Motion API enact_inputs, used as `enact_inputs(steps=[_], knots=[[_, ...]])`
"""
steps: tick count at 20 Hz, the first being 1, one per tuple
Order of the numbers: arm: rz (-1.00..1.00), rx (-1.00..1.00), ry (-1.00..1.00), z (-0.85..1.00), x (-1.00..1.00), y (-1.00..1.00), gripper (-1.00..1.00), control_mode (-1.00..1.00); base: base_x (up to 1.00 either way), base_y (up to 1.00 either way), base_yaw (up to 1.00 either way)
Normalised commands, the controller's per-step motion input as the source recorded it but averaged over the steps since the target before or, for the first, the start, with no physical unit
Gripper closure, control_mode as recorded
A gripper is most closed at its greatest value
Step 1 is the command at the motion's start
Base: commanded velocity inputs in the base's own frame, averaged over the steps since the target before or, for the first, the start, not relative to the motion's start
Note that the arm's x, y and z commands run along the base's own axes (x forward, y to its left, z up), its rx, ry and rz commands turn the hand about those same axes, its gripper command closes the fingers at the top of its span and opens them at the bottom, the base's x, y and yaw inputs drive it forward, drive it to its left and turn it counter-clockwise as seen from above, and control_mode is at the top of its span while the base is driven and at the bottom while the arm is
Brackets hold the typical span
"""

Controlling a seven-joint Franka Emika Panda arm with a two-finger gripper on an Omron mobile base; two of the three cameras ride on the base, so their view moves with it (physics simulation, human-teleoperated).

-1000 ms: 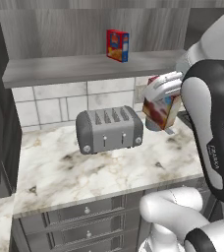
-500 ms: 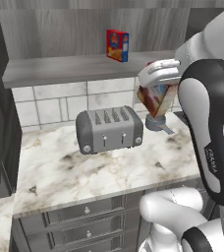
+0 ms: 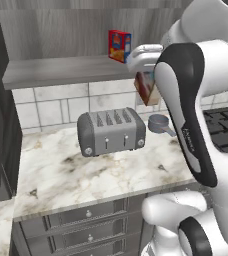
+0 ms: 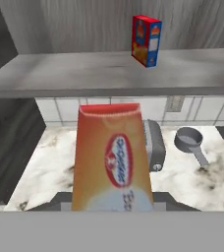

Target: Pick the boxed food and boxed food from the counter and place them in the cabinets closest to them.

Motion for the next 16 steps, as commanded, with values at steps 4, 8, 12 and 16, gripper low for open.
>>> enact_inputs(steps=[4, 8, 12, 16], knots=[[-0.05, 0.02, 0.09, 0.17, 0.36, 0.0, 1.0, -1.0, 0.0, 0.0, 0.0], [-0.02, 0.02, 0.06, -0.05, 0.23, 0.0, 1.0, -1.0, 0.0, 0.0, 0.0], [0.0, 0.0, 0.02, -0.16, 0.1, 0.0, 1.0, -1.0, 0.0, 0.0, 0.0], [0.0, -0.03, 0.0, -0.33, 0.02, 0.06, 1.0, -1.0, 0.0, 0.0, 0.0]])
